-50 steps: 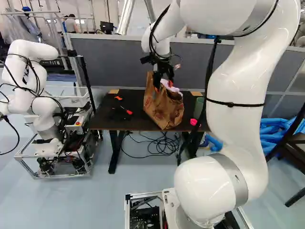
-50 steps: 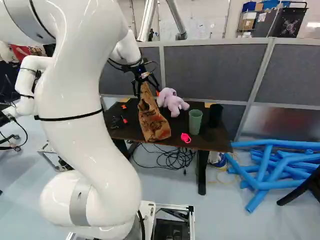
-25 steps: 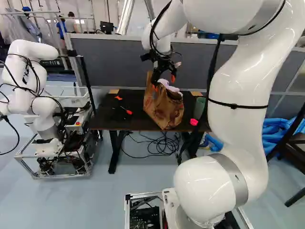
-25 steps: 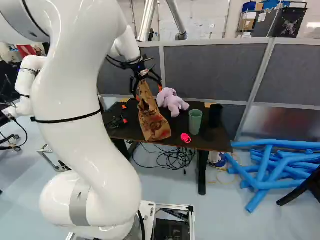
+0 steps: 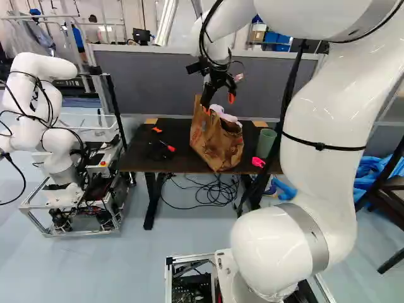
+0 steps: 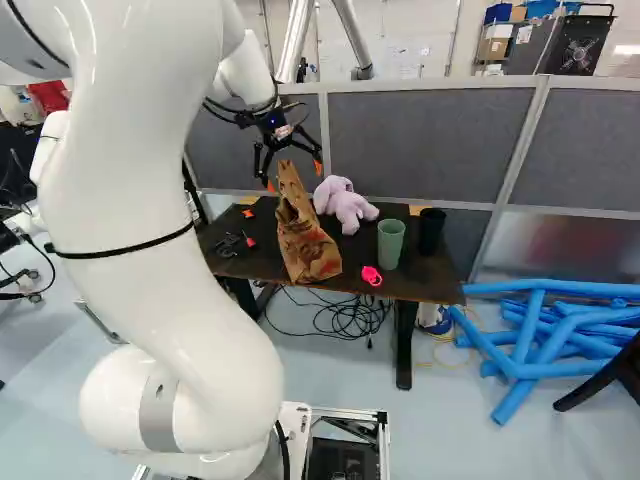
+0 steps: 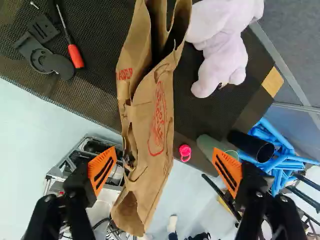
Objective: Pick up the bag on the ground and place it on the table
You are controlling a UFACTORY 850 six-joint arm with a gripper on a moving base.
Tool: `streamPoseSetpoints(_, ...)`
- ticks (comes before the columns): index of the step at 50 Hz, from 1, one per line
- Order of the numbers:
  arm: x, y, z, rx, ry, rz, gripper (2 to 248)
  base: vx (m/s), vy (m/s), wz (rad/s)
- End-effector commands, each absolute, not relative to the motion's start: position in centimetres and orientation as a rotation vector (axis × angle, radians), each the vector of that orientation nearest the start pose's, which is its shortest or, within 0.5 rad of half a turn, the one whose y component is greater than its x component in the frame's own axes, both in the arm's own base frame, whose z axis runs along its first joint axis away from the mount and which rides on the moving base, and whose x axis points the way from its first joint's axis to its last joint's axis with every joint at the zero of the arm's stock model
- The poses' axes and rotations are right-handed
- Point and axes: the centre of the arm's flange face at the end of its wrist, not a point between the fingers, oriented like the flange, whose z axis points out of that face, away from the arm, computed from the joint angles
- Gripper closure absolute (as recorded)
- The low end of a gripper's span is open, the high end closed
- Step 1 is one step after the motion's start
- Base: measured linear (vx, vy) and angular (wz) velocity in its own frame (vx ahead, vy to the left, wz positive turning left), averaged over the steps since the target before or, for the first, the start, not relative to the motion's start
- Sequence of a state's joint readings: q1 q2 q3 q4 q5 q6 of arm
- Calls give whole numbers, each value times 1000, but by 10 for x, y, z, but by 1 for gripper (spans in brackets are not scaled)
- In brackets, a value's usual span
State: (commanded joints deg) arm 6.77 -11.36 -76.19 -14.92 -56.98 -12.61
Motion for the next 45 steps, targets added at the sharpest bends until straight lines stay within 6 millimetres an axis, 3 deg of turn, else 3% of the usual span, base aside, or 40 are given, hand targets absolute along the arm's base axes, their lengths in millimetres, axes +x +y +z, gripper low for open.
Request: streamPoseSetpoints(45, 478, 52, 678, -3190, -639, -250, 3, 0, 0, 0)
